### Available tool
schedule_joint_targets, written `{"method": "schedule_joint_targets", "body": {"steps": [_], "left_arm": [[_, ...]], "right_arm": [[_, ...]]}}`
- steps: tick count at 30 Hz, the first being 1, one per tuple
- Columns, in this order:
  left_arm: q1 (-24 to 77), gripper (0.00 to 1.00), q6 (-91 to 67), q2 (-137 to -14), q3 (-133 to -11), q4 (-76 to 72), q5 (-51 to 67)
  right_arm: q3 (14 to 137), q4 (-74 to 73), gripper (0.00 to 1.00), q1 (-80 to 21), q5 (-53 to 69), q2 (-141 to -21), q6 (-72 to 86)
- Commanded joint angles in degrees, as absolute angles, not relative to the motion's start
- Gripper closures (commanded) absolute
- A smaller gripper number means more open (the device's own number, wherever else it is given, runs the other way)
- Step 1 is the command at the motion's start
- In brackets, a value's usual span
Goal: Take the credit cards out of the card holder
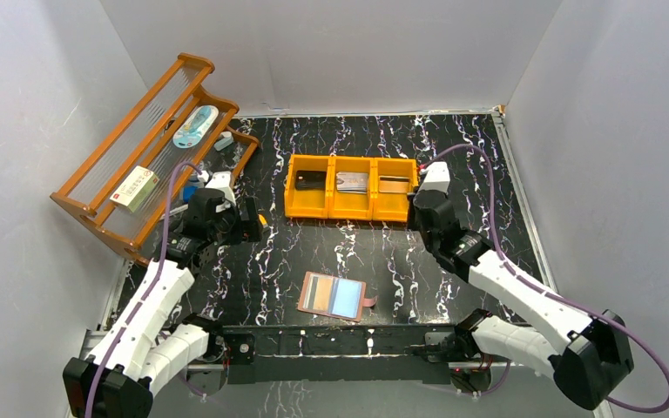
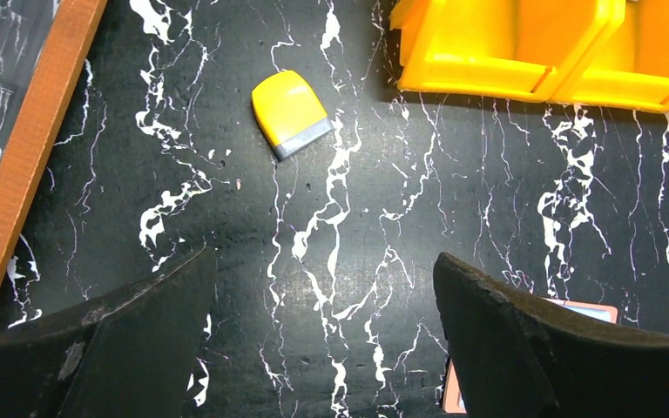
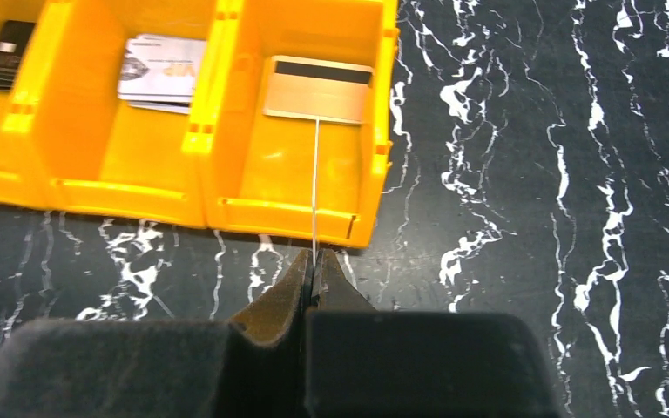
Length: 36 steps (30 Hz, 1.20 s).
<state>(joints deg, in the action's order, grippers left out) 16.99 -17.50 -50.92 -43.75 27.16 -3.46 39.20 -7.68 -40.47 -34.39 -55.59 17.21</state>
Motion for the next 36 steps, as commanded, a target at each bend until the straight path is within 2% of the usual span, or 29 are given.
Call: {"method": "schedule_joint_targets", "body": {"steps": [1,9,13,21,29,36], "left_arm": [[16.9,0.03,-16.6,-49.1,-44.2,27.5,-5.5],[16.9,0.02,-16.6,-48.8,-44.3,27.6,-6.0],[16.9,0.02,-16.7,-49.3,-44.3,27.5,-5.5],[16.9,0.02,-16.6,-48.8,-44.1,27.6,-6.8],[16.9,0.02,-16.6,-49.0,-44.2,27.6,-6.5],[16.9,0.02,-16.6,-49.6,-44.2,27.6,-6.3]], "right_arm": [[43.4,-3.4,1.0,-34.4,-26.0,-57.9,11.2],[47.5,-1.6,1.0,-25.7,-18.1,-61.9,6.0],[52.4,-5.9,1.0,-22.9,-12.1,-66.2,1.6],[56.3,-7.0,1.0,-22.5,-5.9,-72.6,-6.0],[60.7,-9.7,1.0,-22.7,-8.1,-79.3,-25.3],[61.9,-8.4,1.0,-22.9,-1.4,-81.7,-35.7]]}}
